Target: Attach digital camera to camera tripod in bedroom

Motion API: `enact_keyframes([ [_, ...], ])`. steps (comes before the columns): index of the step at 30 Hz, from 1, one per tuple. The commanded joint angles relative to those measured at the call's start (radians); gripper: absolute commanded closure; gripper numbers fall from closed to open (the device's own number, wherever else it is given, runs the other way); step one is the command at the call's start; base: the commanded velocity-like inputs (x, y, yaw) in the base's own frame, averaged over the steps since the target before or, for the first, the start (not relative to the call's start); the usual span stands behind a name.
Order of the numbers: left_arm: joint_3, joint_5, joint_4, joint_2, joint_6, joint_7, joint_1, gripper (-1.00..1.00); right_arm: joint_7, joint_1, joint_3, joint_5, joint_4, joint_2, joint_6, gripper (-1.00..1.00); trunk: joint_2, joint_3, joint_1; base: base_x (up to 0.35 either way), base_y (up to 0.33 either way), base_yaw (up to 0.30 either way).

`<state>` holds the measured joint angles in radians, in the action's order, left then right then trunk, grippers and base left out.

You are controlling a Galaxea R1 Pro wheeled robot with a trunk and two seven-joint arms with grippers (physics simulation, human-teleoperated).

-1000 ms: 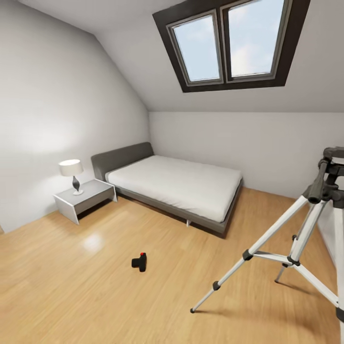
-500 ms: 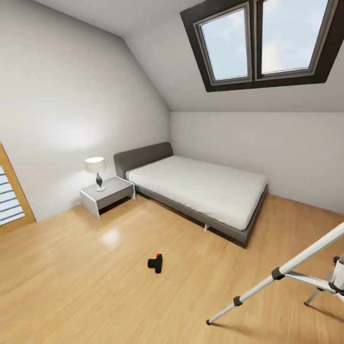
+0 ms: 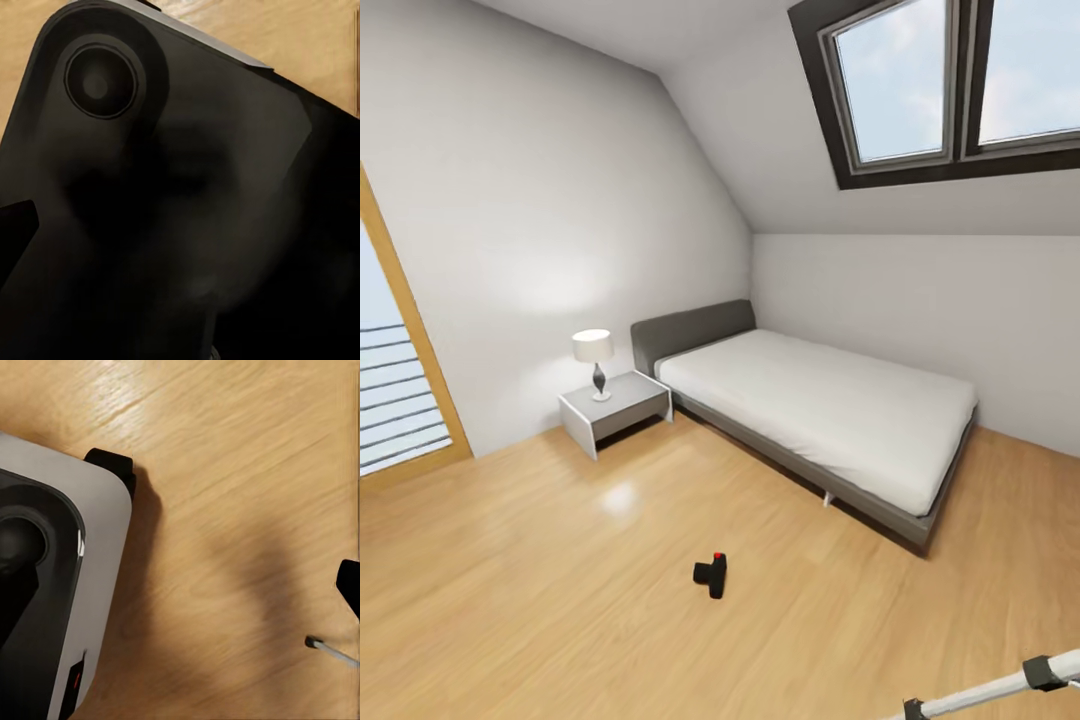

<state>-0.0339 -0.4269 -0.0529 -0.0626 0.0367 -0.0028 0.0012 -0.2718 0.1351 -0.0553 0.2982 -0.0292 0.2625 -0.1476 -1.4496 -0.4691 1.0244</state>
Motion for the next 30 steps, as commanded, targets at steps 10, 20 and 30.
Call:
enact_keyframes([
  [10, -0.001, -0.001, -0.001, 0.000, -0.003, 0.000, 0.000, -1.00, 0.005, 0.001, -0.006, 0.007, -0.003, 0.001, -0.007, -1.00, 0.000, -0.001, 0.001, 0.323, 0.000, 0.016],
  [20, -0.003, -0.002, -0.001, 0.001, -0.010, 0.000, 0.000, -1.00, 0.019, 0.001, -0.006, 0.003, -0.003, 0.000, -0.007, -1.00, 0.000, -0.001, 0.001, 0.324, 0.000, 0.001],
  [30, -0.001, 0.002, -0.001, 0.000, -0.013, 0.000, 0.000, -1.00, 0.064, 0.001, -0.008, 0.002, -0.004, -0.001, -0.007, -1.00, 0.000, -0.001, 0.001, 0.324, 0.000, 0.000],
])
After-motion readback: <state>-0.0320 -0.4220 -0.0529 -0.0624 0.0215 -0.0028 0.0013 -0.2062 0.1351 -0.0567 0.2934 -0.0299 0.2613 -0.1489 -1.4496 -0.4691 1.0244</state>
